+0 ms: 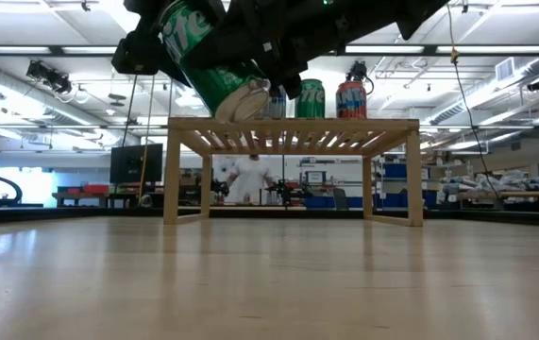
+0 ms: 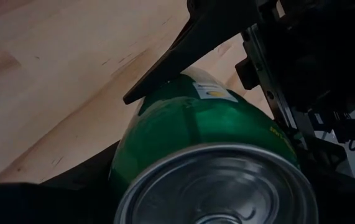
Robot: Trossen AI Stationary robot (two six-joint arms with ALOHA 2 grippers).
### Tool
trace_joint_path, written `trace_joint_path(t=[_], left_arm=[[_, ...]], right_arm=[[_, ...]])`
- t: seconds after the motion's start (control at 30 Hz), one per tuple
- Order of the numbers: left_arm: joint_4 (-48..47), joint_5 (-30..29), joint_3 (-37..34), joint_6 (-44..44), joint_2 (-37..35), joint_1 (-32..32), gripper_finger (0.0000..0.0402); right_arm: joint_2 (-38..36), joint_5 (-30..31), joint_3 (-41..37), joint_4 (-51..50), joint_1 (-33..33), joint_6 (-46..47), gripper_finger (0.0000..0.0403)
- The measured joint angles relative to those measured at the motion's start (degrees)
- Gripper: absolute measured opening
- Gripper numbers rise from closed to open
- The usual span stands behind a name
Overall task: Place canned beverage on shelf
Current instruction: Put the green soda can aligned with the other green soda can on the shelf
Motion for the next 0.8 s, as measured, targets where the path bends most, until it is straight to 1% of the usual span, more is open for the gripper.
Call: trace_joint_path(t=[0.57,0.8], left_arm=[[-0.9,0.0,0.1,0.1,0.0,0.4,0.0316],[-1.2,0.2,0.1,4.6,-0.1,2.6,0.0316]], right_arm=[[0.0,0.1,0.0,-0.2,0.0,0.0,0.0310],[0.0,0.7,0.0,-0.3,-0.1,-0.2,0.0310]])
